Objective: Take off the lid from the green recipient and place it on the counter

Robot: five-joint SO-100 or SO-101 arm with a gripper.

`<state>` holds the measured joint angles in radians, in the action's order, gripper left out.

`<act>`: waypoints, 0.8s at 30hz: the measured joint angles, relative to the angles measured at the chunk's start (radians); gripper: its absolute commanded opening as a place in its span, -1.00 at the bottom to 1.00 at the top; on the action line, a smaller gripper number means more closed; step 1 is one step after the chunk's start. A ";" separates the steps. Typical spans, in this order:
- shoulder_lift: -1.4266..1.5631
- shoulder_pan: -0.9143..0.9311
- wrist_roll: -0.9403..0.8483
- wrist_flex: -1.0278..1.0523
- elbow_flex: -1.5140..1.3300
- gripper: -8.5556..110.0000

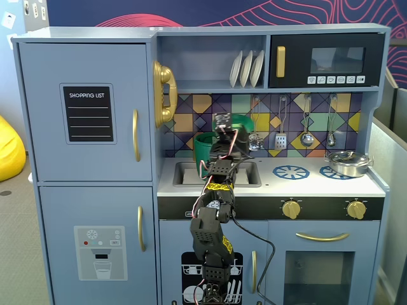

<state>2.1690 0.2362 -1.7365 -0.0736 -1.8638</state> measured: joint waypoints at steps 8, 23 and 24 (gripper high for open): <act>-0.046 0.229 0.048 0.031 0.048 -0.86; -0.305 0.364 0.057 -0.167 -0.026 -0.86; -0.314 0.367 0.057 -0.173 -0.032 -0.86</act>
<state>1.8546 0.6029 -1.6797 -0.2470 -1.8960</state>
